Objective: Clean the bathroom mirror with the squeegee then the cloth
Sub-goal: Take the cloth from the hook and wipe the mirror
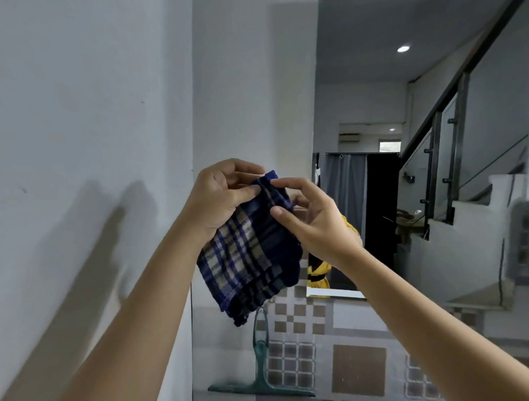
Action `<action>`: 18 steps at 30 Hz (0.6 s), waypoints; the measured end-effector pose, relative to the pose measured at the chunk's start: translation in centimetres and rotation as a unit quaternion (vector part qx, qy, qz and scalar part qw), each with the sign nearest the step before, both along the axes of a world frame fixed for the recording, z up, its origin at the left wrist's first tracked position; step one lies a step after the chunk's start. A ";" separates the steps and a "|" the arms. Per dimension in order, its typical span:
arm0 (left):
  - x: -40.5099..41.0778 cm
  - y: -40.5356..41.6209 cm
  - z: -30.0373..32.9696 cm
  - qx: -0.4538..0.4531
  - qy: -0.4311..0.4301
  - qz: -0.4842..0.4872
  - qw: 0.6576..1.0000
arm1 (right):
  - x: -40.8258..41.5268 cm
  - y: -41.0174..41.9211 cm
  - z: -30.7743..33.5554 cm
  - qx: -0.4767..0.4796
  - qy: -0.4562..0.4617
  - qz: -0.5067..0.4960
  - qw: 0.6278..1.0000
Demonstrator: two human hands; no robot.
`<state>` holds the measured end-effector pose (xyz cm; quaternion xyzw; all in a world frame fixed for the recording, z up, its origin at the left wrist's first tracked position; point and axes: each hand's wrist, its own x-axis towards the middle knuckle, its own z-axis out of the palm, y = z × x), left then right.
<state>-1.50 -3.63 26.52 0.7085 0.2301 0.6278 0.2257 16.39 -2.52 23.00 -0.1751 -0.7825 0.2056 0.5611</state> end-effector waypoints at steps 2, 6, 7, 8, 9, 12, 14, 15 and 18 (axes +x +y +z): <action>1.6 -0.9 0.4 0.015 0.026 0.010 0.999 | 1.9 -1.2 0.3 0.009 -0.013 -0.027 1.000; 5.6 -1.9 1.1 0.025 0.058 0.023 0.998 | 6.4 -3.2 1.4 0.005 -0.059 -0.053 0.997; 6.8 -2.0 1.2 0.023 0.059 0.023 0.998 | 7.8 -3.7 1.8 -0.007 -0.080 -0.054 0.995; 8.0 -2.0 1.3 0.021 0.059 0.023 0.998 | 9.3 -4.2 2.0 -0.023 -0.102 -0.056 0.993; 9.3 -2.0 1.4 0.020 0.058 0.022 0.998 | 10.8 -4.6 2.2 -0.040 -0.122 -0.061 0.990; 13.3 -1.8 1.5 0.008 0.038 0.004 0.999 | 14.7 -5.4 2.4 -0.087 -0.088 -0.041 0.992; 15.8 -1.5 1.5 -0.005 0.004 -0.017 1.000 | 16.6 -5.5 2.4 -0.111 -0.001 -0.011 0.994; 17.1 -1.3 1.6 -0.011 -0.017 -0.026 0.999 | 17.5 -5.5 2.5 -0.124 0.040 0.006 0.991; 20.2 -0.6 2.3 -0.011 -0.057 -0.035 0.998 | 19.9 -5.0 3.3 -0.176 0.119 0.072 0.975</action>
